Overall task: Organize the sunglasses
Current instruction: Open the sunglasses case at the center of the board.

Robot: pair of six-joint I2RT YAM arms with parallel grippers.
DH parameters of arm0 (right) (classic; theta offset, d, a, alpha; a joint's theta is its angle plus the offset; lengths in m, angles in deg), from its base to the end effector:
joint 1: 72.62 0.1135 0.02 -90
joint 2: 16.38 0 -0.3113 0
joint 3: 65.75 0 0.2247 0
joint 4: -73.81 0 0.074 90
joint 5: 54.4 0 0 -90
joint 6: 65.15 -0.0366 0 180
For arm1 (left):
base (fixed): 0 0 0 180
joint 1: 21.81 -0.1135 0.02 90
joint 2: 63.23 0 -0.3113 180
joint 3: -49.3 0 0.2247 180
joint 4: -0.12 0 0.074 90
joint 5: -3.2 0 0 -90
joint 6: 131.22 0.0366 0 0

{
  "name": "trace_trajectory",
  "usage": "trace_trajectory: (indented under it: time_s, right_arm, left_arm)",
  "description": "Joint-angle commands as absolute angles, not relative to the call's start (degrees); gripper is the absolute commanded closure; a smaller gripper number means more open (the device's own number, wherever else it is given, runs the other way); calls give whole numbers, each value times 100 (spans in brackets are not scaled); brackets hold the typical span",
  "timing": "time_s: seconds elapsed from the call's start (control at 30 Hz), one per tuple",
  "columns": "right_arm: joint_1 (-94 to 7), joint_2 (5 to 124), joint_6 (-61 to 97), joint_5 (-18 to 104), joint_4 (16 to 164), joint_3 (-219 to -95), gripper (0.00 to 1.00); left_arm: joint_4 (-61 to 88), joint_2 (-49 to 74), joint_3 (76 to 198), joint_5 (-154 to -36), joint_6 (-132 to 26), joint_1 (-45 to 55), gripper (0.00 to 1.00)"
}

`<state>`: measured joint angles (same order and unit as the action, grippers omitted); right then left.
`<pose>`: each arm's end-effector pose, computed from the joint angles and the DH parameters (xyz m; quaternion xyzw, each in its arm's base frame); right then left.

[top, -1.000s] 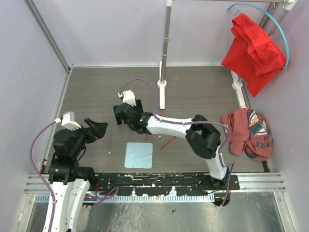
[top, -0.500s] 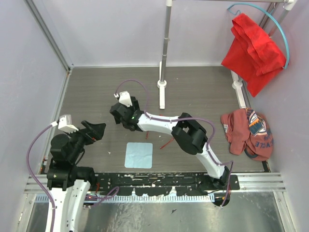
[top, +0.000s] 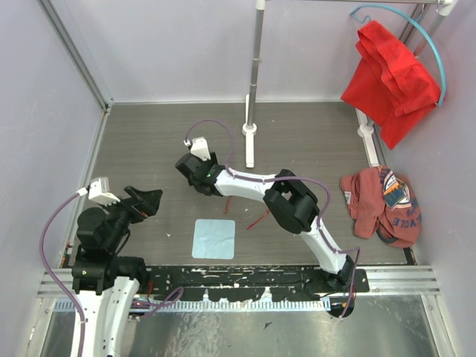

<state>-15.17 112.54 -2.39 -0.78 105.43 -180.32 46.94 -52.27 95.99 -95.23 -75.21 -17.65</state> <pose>0.2901 0.4141 0.2256 -0.1165 0.8808 0.0260 0.4581 0.0045 -0.0057 0.2827 -0.1531 0.7561 -0.2607 0.5804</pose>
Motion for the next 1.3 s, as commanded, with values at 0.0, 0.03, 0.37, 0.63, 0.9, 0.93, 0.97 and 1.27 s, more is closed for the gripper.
trace_trajectory:
  time_s: [0.0, 0.03, 0.37, 0.63, 0.9, 0.93, 0.97, 1.27]
  right_arm:
    - [-1566, 11098, -360, -75, 10390, -18040, 37]
    - [-1580, 11076, -370, -60, 10373, -18007, 39]
    - [-1756, 10816, -515, 325, 10056, -17545, 62]
    - [-1808, 10628, -537, 258, 10037, -17390, 71]
    - [-1813, 10470, -516, 131, 10082, -17265, 85]
    - [-1815, 10445, -512, 99, 10101, -17257, 87]
    - [-1813, 10431, -509, 71, 10120, -17243, 89]
    - [-1839, 10268, -486, -133, 10270, -17137, 99]
  left_arm:
    - [4730, -5268, 9700, -9541, -7532, -1785, 2]
    - [4731, -5267, 9697, -9541, -7532, -1785, 2]
    - [4704, -5282, 9644, -9559, -7579, -1785, 2]
    - [4549, -5273, 9517, -9635, -7684, -1790, 2]
    - [4404, -5212, 9390, -9731, -7777, -1786, 2]
    - [4388, -5206, 9368, -9742, -7785, -1785, 2]
    - [4368, -5207, 9355, -9751, -7795, -1785, 2]
    - [4271, -5175, 9290, -9836, -7863, -1785, 2]
